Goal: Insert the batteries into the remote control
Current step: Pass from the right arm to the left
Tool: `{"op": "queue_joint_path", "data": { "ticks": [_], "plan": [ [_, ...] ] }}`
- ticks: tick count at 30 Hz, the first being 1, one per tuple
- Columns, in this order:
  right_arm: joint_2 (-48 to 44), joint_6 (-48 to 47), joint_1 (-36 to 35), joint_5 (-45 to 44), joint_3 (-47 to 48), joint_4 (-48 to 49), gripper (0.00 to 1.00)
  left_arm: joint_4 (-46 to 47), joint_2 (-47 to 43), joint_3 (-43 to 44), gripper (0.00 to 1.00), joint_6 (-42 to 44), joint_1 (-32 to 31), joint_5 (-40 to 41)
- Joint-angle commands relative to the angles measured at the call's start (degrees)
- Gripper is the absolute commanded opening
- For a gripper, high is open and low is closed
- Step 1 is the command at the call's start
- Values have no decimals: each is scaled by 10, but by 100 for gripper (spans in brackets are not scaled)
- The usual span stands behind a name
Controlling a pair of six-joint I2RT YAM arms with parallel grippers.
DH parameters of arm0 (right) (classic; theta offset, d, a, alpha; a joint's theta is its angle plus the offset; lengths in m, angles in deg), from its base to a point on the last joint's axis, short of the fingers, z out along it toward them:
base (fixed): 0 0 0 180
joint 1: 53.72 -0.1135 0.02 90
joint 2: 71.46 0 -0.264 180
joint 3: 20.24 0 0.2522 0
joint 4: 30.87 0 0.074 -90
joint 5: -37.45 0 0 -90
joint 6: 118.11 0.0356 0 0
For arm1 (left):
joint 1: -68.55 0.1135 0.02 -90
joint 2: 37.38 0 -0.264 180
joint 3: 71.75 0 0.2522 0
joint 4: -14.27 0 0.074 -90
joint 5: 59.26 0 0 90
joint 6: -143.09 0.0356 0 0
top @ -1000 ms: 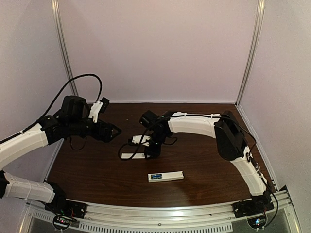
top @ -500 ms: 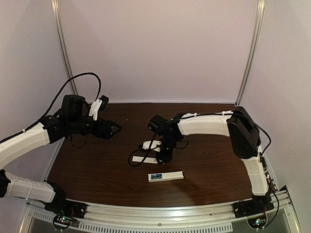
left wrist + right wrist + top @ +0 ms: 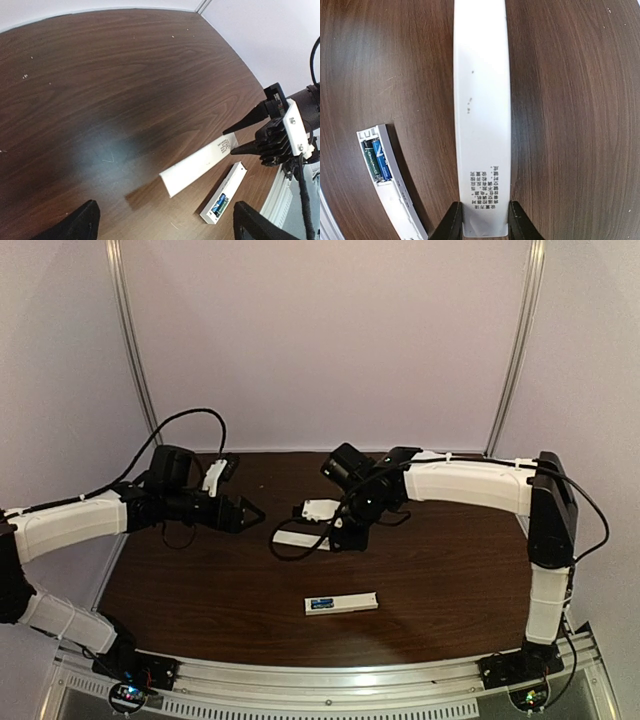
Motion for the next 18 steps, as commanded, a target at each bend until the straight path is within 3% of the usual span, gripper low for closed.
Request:
{"op": "queue_joint_path", "data": {
  "ticks": [1, 8, 18],
  "plan": [
    [-30, 5, -6, -31, -20, 11, 12, 58, 13, -23, 92, -61, 35, -93],
    [-61, 4, -19, -48, -25, 13, 12, 166, 40, -80, 78, -141, 77, -236],
    [-63, 1, -45, -60, -3, 9, 11, 218, 53, -97, 68, -171, 76, -296]
  ]
}}
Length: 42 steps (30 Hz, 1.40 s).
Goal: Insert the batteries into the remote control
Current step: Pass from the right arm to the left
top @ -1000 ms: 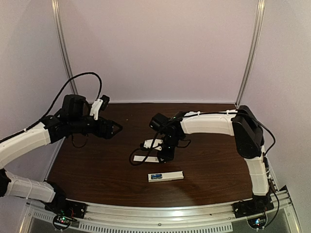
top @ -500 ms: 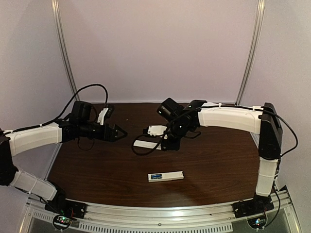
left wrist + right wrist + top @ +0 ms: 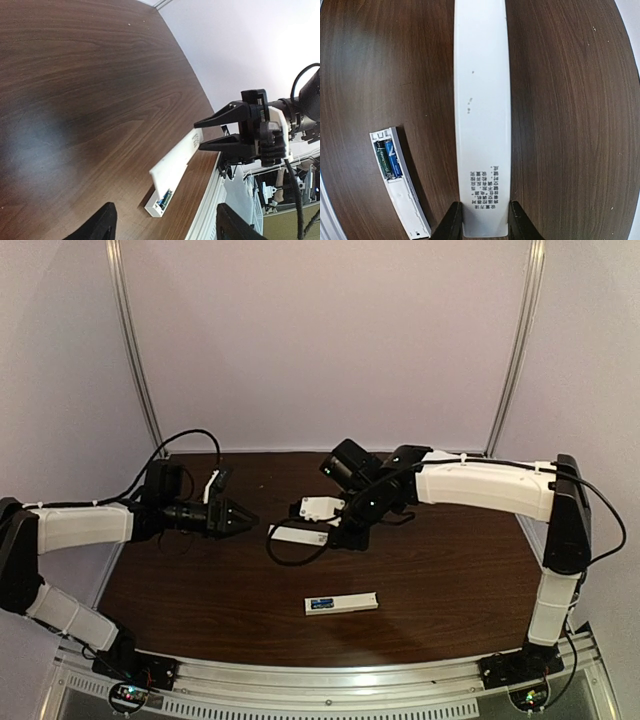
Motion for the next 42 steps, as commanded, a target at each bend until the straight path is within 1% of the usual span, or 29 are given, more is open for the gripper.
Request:
{"op": "queue_joint_path", "data": {
  "ticks": [1, 3, 8, 12, 14, 17, 20, 22, 26, 27, 28, 29, 31, 34, 35, 38, 40, 42],
  "plan": [
    [-11, 0, -17, -18, 21, -2, 11, 62, 12, -15, 66, -25, 0, -49],
    [-9, 0, -23, -18, 25, -1, 11, 63, 16, -19, 64, -28, -1, -50],
    [-10, 0, -32, -19, 31, 0, 11, 65, 19, -29, 61, -32, -1, -48],
    [-5, 0, -36, -21, 40, -2, 11, 77, 18, -31, 54, -35, -7, -55],
    [-5, -1, -37, -22, 42, -1, 11, 83, 21, -30, 47, -40, -12, -61],
    [-2, 0, -37, -22, 46, -1, 11, 99, 25, -34, 43, -48, -13, -67],
    [-3, 0, -39, -22, 47, -1, 11, 113, 25, -38, 34, -56, -14, -73],
    [-4, 0, -39, -21, 46, 0, 11, 127, 25, -41, 30, -64, -14, -78],
    [-8, -1, -40, -22, 42, 4, 12, 159, 25, -49, 13, -84, -14, -93],
    [-9, -1, -40, -23, 40, 5, 14, 168, 25, -51, 9, -88, -14, -97],
    [-12, 0, -40, -25, 36, 7, 21, 177, 23, -53, 3, -93, -14, -100],
    [-14, 2, -40, -26, 32, 12, 28, 186, 22, -56, 0, -98, -14, -102],
    [-24, 11, -40, -36, 16, 26, 39, 203, 21, -60, 0, -112, -14, -106],
    [-47, 26, -40, -57, -10, 47, 63, 229, 22, -67, 0, -132, -13, -106],
    [-60, 30, -39, -59, -23, 55, 68, 228, 22, -68, 0, -134, -12, -100],
    [-106, 35, -39, -69, -81, 81, 76, 238, 18, -76, 0, -150, -3, -85],
    [-127, 43, -39, -64, -118, 90, 77, 230, 8, -81, 0, -153, 5, -66],
    [-132, 49, -39, -41, -145, 85, 75, 211, -7, -83, 0, -151, 17, -41]
  ]
}}
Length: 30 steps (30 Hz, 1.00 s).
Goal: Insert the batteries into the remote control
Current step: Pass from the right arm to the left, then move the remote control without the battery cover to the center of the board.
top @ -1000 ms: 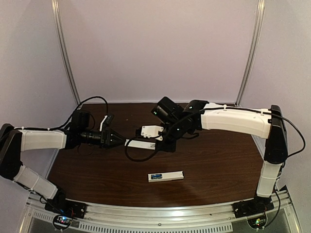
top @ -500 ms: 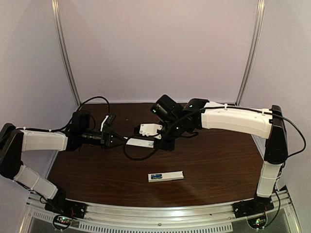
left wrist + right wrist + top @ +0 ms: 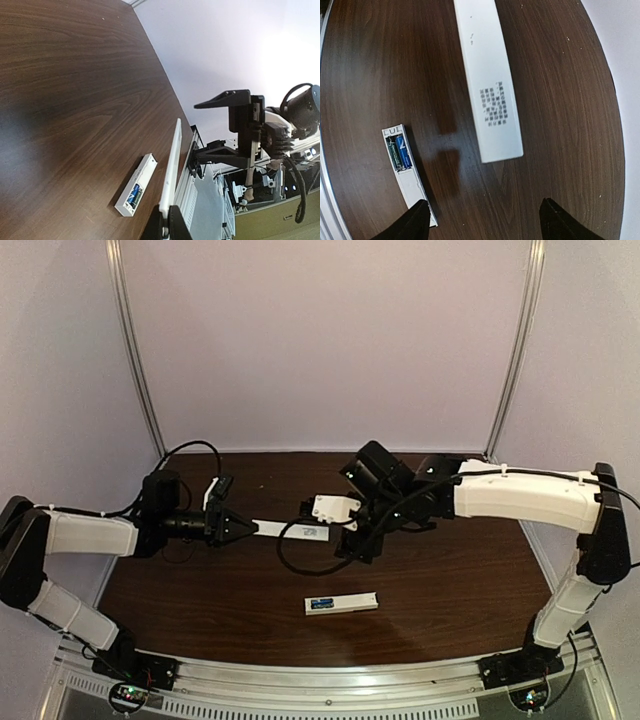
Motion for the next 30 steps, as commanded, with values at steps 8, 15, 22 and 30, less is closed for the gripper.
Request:
{"op": "queue_joint_path", "data": {
  "ticks": [8, 15, 22, 30],
  "plan": [
    [30, 28, -19, 39, -84, 19, 69, -89, -65, 17, 0, 21, 37, 107],
    [68, 22, -25, 91, -75, 11, 63, -116, -76, 24, 0, 31, 41, 120],
    [110, 18, -34, 104, -66, -12, 62, -111, -72, 20, 0, 29, 42, 121],
    [137, 15, -34, 90, -54, -8, 55, -111, -71, 16, 0, 28, 42, 117]
  ]
}}
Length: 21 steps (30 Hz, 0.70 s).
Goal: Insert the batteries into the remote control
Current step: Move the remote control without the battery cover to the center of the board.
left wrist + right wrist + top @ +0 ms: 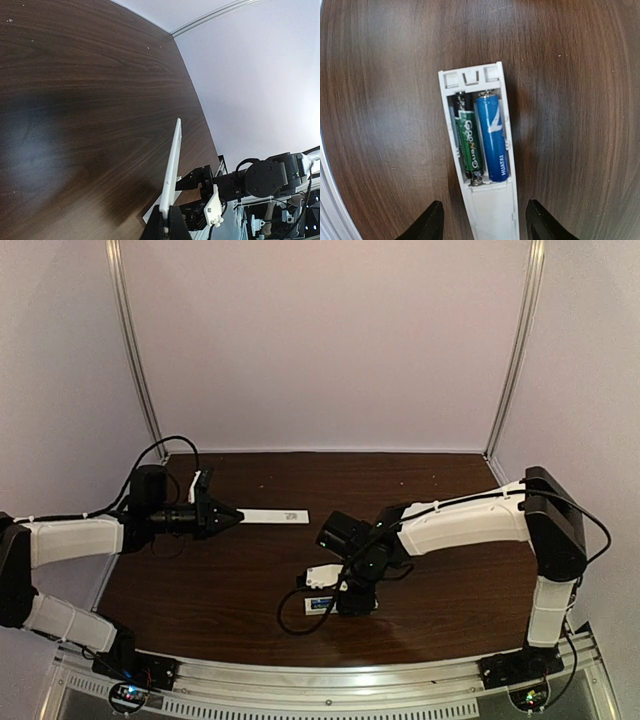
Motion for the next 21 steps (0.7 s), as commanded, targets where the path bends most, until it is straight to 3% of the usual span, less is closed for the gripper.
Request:
{"op": "queue_joint_path", "data": {
  "ticks": [1, 9, 16, 21],
  "plan": [
    [16, -2, -3, -9, 24, -6, 53, 4, -4, 4, 0, 10, 4, 1],
    [42, 8, 24, -23, 33, -3, 25, 4, 9, 3, 0, 16, 4, -2],
    [28, 6, 38, -43, 17, 28, 24, -3, 37, 16, 0, 31, 4, -16],
    [29, 1, 61, -51, 25, 38, 30, 1, 54, 19, 0, 34, 4, -26]
  ]
}}
